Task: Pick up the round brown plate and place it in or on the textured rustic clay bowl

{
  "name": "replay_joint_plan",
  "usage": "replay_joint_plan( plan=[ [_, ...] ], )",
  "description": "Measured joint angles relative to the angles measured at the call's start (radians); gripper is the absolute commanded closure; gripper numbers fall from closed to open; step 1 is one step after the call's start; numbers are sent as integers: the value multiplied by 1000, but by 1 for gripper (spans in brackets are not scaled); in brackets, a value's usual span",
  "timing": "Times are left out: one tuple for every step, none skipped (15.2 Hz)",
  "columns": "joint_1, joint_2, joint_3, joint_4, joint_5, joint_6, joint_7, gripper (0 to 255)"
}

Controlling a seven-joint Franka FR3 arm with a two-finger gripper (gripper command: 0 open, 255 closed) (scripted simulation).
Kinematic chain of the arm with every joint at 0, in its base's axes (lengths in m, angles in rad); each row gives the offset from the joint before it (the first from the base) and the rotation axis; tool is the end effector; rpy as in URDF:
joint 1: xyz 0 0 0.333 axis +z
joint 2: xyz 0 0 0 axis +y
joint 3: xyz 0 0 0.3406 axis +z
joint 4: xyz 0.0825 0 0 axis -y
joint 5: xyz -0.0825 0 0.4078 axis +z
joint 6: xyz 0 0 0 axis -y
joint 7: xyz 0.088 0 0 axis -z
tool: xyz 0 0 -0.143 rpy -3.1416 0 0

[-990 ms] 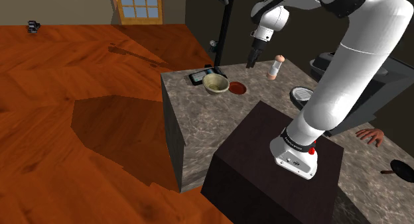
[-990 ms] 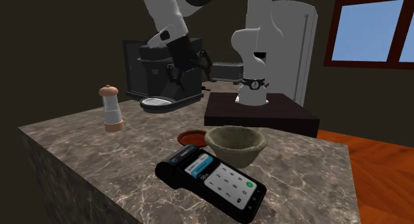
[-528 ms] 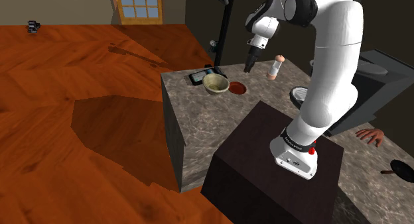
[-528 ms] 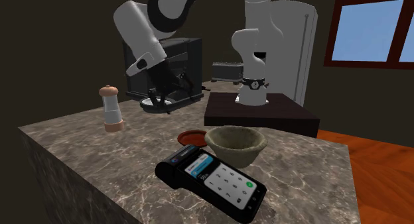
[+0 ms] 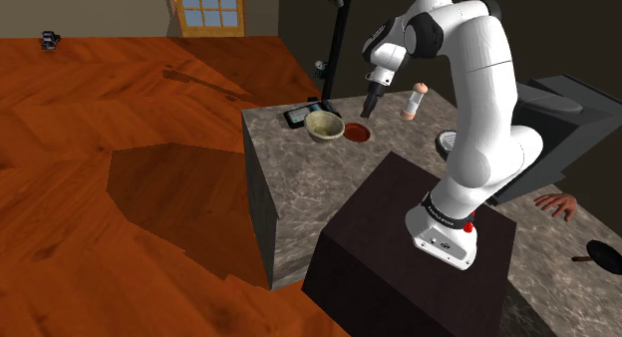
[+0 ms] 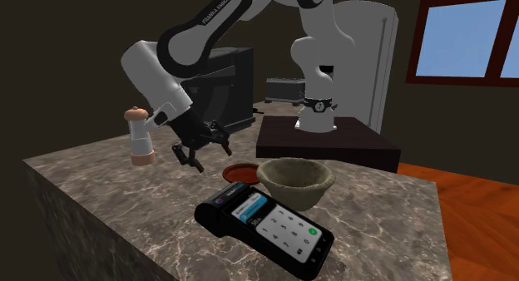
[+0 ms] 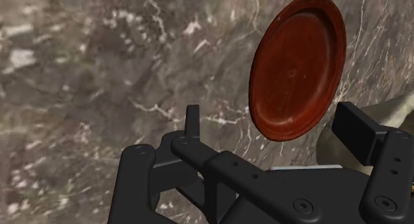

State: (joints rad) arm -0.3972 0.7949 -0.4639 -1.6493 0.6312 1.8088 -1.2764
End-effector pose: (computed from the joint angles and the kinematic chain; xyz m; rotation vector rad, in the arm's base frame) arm 0.4783 -0.4274 0.1239 -2.5928 -0.1655 0.0840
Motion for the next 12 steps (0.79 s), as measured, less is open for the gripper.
replay_joint_plan(
  plan=[
    [1, 5, 3, -7, 4, 10, -4, 0],
    [2, 10, 6, -12, 9, 20, -7, 0],
    [6, 10, 8, -21, 12, 28, -9, 0],
    [5, 18, 12, -21, 16, 36, -11, 0],
    [8, 22, 15, -28, 21, 46, -14, 0],
    [10, 21, 16, -35, 22, 51, -15, 0],
    [11, 20, 16, -38, 23, 53, -16, 0],
    [11, 21, 16, -38, 23, 54, -16, 0],
    [11, 21, 16, -39, 23, 55, -16, 0],
    [11, 20, 16, -39, 23, 55, -16, 0],
    [11, 20, 16, -39, 24, 55, -16, 0],
    [11, 20, 16, -39, 24, 55, -16, 0]
  ],
)
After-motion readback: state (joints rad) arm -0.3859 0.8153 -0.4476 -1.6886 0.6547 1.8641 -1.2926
